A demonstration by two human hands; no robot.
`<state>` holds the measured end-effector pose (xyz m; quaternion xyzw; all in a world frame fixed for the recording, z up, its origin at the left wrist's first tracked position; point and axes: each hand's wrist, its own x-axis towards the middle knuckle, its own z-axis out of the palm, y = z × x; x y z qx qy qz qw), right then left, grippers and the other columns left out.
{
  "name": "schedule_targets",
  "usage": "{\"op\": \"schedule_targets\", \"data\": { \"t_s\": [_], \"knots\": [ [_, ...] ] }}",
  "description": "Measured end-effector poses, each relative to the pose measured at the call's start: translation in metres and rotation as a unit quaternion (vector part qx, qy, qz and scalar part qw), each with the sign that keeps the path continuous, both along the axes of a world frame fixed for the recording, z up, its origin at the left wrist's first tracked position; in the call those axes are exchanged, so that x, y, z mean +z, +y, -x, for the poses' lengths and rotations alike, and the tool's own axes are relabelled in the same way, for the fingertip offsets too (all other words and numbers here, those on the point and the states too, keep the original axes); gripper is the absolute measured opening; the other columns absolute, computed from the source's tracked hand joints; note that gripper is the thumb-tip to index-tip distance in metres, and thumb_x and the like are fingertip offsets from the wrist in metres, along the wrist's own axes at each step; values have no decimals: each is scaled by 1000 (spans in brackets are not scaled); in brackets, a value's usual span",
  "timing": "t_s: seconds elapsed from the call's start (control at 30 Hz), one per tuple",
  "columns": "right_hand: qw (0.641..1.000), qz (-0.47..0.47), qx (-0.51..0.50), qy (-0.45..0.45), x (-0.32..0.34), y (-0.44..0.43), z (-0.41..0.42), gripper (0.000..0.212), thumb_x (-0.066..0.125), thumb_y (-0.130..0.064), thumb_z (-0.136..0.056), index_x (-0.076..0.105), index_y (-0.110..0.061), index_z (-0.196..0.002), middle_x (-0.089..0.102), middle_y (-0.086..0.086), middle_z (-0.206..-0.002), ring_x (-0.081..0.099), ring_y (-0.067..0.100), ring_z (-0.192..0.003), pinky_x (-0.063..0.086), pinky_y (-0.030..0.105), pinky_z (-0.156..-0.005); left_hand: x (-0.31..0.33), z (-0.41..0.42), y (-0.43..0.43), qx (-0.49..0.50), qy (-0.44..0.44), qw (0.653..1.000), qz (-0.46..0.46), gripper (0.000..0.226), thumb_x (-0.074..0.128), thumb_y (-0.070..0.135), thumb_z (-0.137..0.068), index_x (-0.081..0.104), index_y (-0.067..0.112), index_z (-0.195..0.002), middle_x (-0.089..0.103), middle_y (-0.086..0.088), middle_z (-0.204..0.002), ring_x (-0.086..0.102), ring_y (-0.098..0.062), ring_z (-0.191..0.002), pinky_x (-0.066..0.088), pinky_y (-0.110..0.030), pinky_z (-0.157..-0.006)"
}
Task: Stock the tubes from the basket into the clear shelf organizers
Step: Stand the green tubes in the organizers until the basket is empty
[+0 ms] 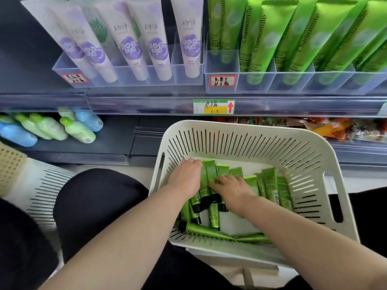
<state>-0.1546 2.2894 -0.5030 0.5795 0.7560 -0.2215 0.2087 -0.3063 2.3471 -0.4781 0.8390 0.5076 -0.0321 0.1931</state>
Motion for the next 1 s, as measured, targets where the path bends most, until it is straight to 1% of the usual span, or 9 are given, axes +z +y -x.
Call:
{"op": "schedule_targets", "data": {
  "t_s": [0.17, 0.23, 0.37, 0.5, 0.57, 0.63, 0.77, 0.93, 1.0],
  "knots": [
    [997, -33, 56, -31, 0, -9, -6, 51, 48, -10, -87, 45, -23, -136, 43, 7, -135, 35, 28, -127, 31, 47, -105, -2, 0, 1, 16, 2, 1000, 22, 53, 48, -15, -78, 54, 8, -125, 57, -7, -119, 51, -23, -112, 45, -35, -97],
    [998, -13, 53, -28, 2, -16, -15, 51, 46, -5, -86, 48, -23, -134, 49, 5, -128, 40, 27, -122, 32, 46, -105, -2, -2, 1, 23, 1, 999, 31, 55, 48, -16, -77, 53, 8, -126, 56, -7, -119, 51, -23, -111, 47, -37, -94],
    [998, 40, 45, 0, 6, -25, -32, 56, 46, 0, -86, 51, -28, -134, 48, 1, -136, 38, 26, -125, 29, 46, -107, -4, -5, -1, 13, -2, 999, 35, 57, 49, -16, -79, 50, 8, -131, 55, -8, -122, 51, -23, -114, 45, -35, -98],
    [996, 30, -76, 46, 8, -13, -31, 51, 47, 4, -83, 61, -30, -119, 60, 2, -122, 57, 24, -106, 51, 40, -88, -6, -8, -4, 13, 15, 999, 50, 56, 50, -14, -80, 49, 9, -131, 53, -8, -126, 50, -24, -117, 44, -36, -100],
    [989, -24, -135, 63, 4, -5, -30, 60, 47, 10, -78, 56, -26, -125, 57, 5, -123, 55, 25, -109, 51, 40, -88, -8, -9, -6, 12, 19, 999, 50, 56, 51, -14, -79, 50, 10, -130, 54, -7, -125, 50, -23, -115, 45, -37, -98],
    [988, -50, -140, 49, -3, 4, -31, 64, 48, 10, -74, 48, -20, -131, 51, 7, -127, 45, 27, -118, 44, 43, -96, -9, -10, -6, 9, 20, 999, 46, 56, 52, -14, -78, 51, 11, -129, 55, -7, -122, 51, -22, -112, 47, -38, -96],
    [992, -45, -120, 4, -14, 20, -37, 64, 52, 3, -76, 38, -15, -136, 40, 7, -138, 36, 27, -126, 37, 43, -101, -12, -11, -4, 14, 12, 999, 42, 58, 52, -15, -77, 52, 12, -129, 56, -5, -121, 51, -21, -112, 47, -36, -97],
    [996, -1, -91, -3, -26, 36, -39, 75, 48, -1, -84, 15, -16, -149, 17, 5, -156, 16, 25, -142, 24, 45, -112, -15, -14, 0, 23, -7, 999, 43, 60, 51, -17, -76, 54, 14, -128, 55, -5, -125, 50, -21, -114, 47, -35, -95],
    [996, 17, -88, -3, -28, 40, -38, 75, 47, -5, -85, 11, -17, -150, 14, 4, -157, 13, 24, -143, 21, 45, -113, -16, -17, 0, 28, -11, 998, 48, 61, 50, -18, -75, 54, 13, -126, 55, -5, -124, 50, -21, -112, 47, -33, -91]
  ]
}}
